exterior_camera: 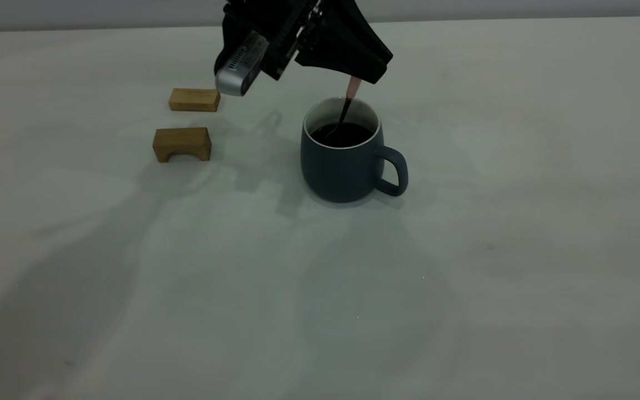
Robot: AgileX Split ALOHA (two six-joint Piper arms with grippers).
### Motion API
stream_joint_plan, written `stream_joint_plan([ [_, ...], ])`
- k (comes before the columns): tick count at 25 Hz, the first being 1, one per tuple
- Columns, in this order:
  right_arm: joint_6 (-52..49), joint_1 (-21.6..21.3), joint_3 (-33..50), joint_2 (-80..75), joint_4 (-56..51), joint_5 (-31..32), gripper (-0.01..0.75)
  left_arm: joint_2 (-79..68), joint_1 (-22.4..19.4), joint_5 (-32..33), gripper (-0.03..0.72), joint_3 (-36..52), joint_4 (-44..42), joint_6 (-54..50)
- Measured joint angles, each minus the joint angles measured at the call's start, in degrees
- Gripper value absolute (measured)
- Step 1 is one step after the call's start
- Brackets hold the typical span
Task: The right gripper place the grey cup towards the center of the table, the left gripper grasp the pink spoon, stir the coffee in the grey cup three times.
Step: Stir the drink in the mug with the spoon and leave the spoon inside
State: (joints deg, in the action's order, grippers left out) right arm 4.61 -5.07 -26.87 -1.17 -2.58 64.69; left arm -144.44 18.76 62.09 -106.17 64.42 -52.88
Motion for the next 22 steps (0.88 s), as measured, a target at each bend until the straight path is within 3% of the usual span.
stream_joint_plan([
  [5, 0.0, 0.0, 0.0, 0.0, 0.0, 0.0, 0.237, -0.28, 0.29, -2.21, 0.139, 0.0, 2.5, 3.53],
  [13, 0.0, 0.0, 0.0, 0.0, 0.0, 0.0, 0.237, -3.35, 1.11, 0.67, 0.135, 0.0, 10.9, 0.62],
  [16, 0.0, 0.0, 0.0, 0.0, 0.0, 0.0, 0.237, -3.35, 1.18, 2.21, 0.132, -1.5, 7.74, -5.63],
  [22, 0.0, 0.0, 0.0, 0.0, 0.0, 0.0, 0.237, -3.35, 1.22, 3.18, 0.131, -8.72, -6.98, -13.66],
])
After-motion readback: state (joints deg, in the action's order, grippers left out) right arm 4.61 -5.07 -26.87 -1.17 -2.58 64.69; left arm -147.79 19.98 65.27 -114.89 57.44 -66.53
